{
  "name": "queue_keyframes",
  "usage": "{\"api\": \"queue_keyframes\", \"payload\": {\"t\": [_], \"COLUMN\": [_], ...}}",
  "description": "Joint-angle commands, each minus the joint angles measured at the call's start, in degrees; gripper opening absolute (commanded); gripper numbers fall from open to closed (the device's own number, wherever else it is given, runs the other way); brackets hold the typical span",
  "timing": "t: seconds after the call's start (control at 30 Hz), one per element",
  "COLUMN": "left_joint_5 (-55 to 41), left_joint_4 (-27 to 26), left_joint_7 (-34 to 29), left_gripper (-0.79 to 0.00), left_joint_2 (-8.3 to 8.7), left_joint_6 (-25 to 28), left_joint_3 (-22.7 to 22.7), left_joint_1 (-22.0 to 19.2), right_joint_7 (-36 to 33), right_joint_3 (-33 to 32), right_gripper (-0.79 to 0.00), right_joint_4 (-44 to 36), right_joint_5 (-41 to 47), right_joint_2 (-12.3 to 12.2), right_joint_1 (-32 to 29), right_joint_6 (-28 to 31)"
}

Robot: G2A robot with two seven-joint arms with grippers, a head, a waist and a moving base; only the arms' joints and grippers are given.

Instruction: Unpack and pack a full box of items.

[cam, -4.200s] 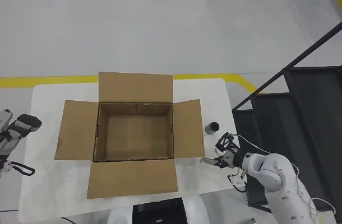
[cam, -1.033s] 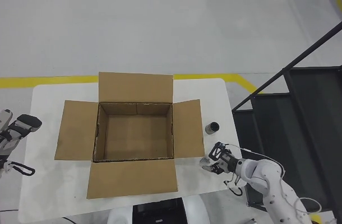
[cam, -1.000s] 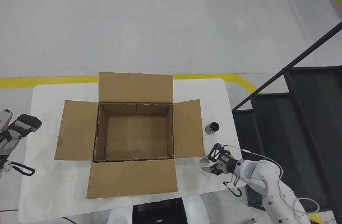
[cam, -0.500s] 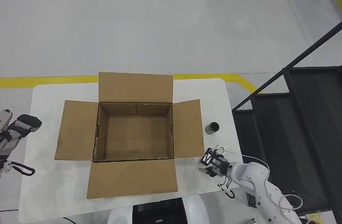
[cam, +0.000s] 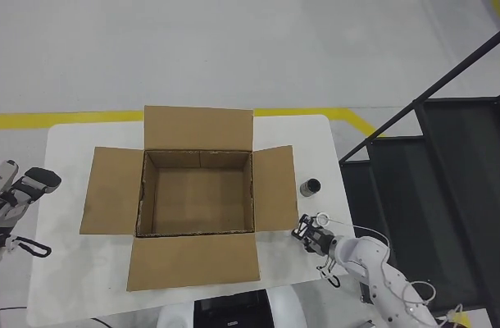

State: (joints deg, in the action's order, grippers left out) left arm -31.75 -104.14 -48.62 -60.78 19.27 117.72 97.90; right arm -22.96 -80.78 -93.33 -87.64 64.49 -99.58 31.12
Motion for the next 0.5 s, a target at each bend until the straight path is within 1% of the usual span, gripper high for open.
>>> {"api": "queue_keyframes", "payload": {"t": [0.0,0.13,0.33,0.4,0.47], "left_joint_5": [0.0,0.0,0.0,0.0,0.0], "left_joint_4": [0.0,0.0,0.0,0.0,0.0], "left_joint_7": [0.0,0.0,0.0,0.0,0.0], "left_gripper": [0.000,0.000,0.000,0.000,0.000], "left_joint_2": [0.00,0.00,0.00,0.00,0.00], "left_joint_6": [0.0,0.0,0.0,0.0,0.0], "left_joint_3": [0.0,0.0,0.0,0.0,0.0], "left_joint_1": [0.0,0.0,0.0,0.0,0.0], "right_joint_7": [0.5,2.3,6.2,8.1,9.6], "right_joint_3": [-1.1,-7.7,-21.4,-24.8,-26.9], "right_gripper": [-0.785,-0.785,-0.785,-0.785,-0.785], "right_joint_4": [-1.2,-4.5,-10.9,-13.4,-15.9], "right_joint_5": [1.2,9.1,23.5,28.0,31.9], "right_joint_2": [-0.2,-1.1,-2.4,-2.6,-2.8], "right_joint_1": [-0.9,-3.8,-9.6,-11.1,-11.8], "right_joint_6": [0.8,5.9,13.8,16.3,18.3]}}
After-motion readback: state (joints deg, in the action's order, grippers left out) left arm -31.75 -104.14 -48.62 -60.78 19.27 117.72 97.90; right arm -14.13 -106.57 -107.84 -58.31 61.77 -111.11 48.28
